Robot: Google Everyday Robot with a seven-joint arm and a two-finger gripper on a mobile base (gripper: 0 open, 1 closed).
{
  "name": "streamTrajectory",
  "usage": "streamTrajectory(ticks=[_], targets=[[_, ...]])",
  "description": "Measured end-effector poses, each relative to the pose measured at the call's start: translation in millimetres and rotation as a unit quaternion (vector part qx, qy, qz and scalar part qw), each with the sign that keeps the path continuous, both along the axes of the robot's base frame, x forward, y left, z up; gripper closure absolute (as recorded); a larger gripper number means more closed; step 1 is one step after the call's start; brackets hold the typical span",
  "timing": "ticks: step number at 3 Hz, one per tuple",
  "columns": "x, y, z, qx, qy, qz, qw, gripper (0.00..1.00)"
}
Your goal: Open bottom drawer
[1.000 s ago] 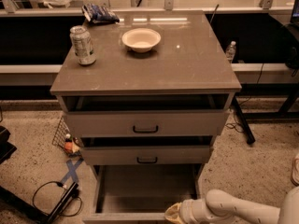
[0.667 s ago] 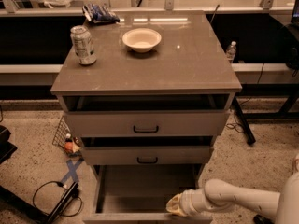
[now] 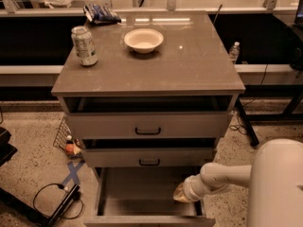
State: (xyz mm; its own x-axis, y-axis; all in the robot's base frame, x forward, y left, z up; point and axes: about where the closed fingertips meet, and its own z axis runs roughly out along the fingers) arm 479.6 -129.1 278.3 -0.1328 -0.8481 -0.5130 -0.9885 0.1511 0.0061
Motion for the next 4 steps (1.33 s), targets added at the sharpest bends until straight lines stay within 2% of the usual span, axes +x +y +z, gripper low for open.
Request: streamTrajectory(ticks=[1,2,3,4], targets=[[9,-10,-42,-0.014,-0.011,-0.02,0.9996,1.0],[5,-17,-109,-0.018,0.008,-0.045,0.9988,1.0],[3,-16,-112,-0.017,0.01,-0.045,0.9988,1.0],[-2,-8,-110,-0.016,0.019,-0.026,0.9994,1.0]])
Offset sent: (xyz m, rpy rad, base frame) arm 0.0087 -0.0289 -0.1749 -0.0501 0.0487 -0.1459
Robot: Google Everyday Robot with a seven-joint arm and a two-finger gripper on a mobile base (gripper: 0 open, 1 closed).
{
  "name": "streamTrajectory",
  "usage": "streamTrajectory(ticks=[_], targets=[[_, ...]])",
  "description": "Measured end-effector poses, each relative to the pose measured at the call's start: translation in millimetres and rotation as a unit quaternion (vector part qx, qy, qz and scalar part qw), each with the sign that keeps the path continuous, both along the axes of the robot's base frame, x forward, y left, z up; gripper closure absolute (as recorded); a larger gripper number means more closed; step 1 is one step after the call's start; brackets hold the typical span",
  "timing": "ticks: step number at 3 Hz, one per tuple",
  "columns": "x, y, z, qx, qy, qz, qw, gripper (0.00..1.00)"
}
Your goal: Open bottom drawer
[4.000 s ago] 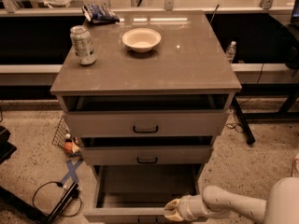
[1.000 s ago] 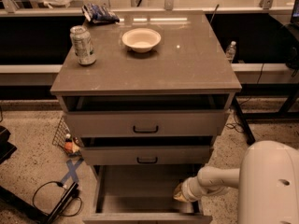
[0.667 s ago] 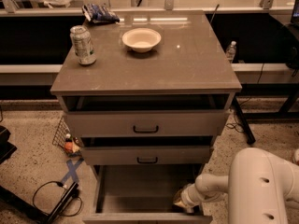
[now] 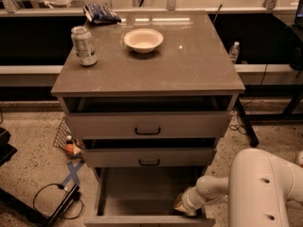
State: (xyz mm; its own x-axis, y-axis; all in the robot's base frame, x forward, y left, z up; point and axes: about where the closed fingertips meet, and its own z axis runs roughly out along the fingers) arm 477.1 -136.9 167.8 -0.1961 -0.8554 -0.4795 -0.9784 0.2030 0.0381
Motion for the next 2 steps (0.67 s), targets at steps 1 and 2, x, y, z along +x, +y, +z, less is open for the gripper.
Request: streamTrajectory(ticks=[1,2], targets=[[-30,17,-4,0.021,0.03,0.016,0.9992,1.0],[-54,33,-5,0.034,0.055,0.026,0.9976,1.0]])
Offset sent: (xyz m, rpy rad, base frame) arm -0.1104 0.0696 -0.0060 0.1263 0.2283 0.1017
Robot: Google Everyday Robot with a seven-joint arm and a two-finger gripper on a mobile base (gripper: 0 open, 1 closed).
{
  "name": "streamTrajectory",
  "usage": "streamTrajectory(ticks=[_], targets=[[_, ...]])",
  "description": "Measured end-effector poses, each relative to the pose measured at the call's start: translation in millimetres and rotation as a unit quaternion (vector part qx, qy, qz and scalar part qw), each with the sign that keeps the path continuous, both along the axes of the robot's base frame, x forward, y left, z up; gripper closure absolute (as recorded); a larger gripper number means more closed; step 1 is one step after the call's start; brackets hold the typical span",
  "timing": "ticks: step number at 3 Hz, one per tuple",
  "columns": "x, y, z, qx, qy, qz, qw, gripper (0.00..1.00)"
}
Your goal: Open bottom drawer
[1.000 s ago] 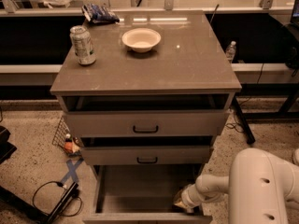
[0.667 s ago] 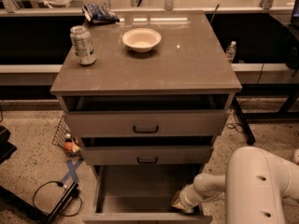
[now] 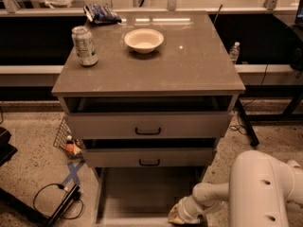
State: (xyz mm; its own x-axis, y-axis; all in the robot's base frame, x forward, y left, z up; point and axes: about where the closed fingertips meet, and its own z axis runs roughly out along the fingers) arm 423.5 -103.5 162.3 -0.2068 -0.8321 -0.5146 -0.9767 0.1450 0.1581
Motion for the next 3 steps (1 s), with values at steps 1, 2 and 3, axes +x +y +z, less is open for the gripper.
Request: streamTrajectory(ticks=[1,2,3], targets=[[-27,16,0,0.007,0.031,0.017,0.9994,1.0],[-37,23,-1,0.013,0.045,0.028,0.9985,1.0],[-39,24,-1,0.014,0.046,0.028,0.9984,0.85]])
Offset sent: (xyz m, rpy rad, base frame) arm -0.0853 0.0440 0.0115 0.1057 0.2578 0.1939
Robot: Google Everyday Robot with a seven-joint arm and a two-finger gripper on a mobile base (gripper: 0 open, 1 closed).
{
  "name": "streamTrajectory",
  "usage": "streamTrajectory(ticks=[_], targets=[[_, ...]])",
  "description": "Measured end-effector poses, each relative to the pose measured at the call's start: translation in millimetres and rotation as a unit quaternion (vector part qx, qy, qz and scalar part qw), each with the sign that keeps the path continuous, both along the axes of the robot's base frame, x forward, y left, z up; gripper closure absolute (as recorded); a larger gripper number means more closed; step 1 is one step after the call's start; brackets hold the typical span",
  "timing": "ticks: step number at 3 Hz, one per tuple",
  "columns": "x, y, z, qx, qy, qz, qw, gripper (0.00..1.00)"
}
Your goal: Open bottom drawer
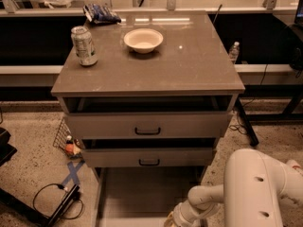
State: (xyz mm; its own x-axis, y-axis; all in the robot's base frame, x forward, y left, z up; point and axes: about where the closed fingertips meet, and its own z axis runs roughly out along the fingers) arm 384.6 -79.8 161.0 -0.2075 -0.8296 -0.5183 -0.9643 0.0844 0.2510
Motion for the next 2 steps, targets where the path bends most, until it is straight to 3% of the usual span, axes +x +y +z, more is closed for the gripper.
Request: streamTrajectory(ticks=[2], targets=[[-3.4,2.2,-1.6,0.001,0.003,0.001,1.0,0.38]])
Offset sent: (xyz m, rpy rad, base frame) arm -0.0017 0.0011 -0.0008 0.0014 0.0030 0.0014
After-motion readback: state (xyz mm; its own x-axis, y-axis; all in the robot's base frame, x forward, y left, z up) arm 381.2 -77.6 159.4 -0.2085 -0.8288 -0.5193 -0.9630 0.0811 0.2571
